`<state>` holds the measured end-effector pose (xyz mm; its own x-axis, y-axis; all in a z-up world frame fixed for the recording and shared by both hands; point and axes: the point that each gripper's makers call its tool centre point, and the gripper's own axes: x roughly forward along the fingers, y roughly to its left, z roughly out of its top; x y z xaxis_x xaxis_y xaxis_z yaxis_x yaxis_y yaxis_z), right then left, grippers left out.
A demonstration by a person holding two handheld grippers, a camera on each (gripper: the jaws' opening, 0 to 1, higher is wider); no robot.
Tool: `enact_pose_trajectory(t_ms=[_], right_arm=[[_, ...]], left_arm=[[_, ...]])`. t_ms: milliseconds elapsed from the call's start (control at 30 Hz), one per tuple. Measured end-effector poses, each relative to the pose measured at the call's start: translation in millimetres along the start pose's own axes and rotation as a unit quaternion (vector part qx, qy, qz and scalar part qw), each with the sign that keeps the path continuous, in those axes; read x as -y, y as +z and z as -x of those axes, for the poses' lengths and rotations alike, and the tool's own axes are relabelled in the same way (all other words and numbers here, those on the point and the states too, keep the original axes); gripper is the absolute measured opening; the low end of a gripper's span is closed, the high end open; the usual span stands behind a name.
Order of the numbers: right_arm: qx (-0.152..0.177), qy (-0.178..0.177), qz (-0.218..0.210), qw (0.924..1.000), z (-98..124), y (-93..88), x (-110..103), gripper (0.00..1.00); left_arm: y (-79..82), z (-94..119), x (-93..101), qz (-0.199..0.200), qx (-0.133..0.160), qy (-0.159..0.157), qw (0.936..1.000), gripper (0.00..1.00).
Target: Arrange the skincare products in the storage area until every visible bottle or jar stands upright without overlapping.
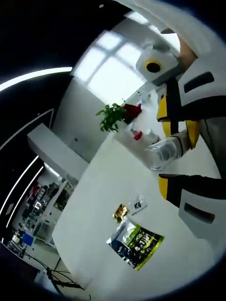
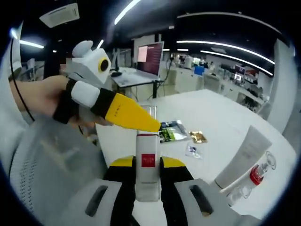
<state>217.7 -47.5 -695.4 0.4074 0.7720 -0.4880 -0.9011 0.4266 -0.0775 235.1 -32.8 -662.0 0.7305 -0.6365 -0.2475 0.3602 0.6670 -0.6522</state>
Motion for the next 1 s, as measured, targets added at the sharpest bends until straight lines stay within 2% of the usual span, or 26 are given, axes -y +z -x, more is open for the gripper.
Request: enact_pose_trajectory(t_ms=[133,200,300,467,667,767,833,867,1000], right_arm=[[0.005,-0.002,-0.002,1.0000,0,2.8,-3,0.19],[0.005,-0.004,-0.001,1.0000,-1,2.6,-2,0.19],[0.008,-0.004,-0.006,0.9999,0,3.4,-3,0.19],[0.006,-0.009,-0.008,0.9999,0,5.1,-4,0.19],[0.009,-0.004,-0.027,0.9996,1,6.9,-4,0.19],[0.026,0.017,-0.035,0.9989,3,11.8,-8,0.20],[0.051,0.041,-0.039,0.9971,6,21.0,-15,0.22],[0.057,0.047,-0.049,0.9961,9,24.0,-15,0.22],[0.073,0.071,-0.041,0.9939,15,33.4,-14,0.23]], left_arm=[[-2.7,-4,5.4,-0.005,-0.003,-0.002,1.0000,0.33],[-1.2,-3,2.5,-0.008,0.001,0.008,0.9999,0.30],[0.8,-2,-2.5,-0.015,0.004,0.015,0.9998,0.21],[4.1,0,-6.9,-0.027,0.010,0.021,0.9994,0.22],[7.7,0,0.6,-0.024,0.006,0.000,0.9997,0.17],[11.3,2,7.8,-0.065,-0.014,-0.023,0.9975,0.16],[15.6,3,17.0,-0.090,-0.019,-0.045,0.9947,0.15],[16.2,4,19.6,-0.104,-0.028,-0.053,0.9928,0.15],[22.6,10,32.3,-0.164,-0.052,-0.088,0.9811,0.15]])
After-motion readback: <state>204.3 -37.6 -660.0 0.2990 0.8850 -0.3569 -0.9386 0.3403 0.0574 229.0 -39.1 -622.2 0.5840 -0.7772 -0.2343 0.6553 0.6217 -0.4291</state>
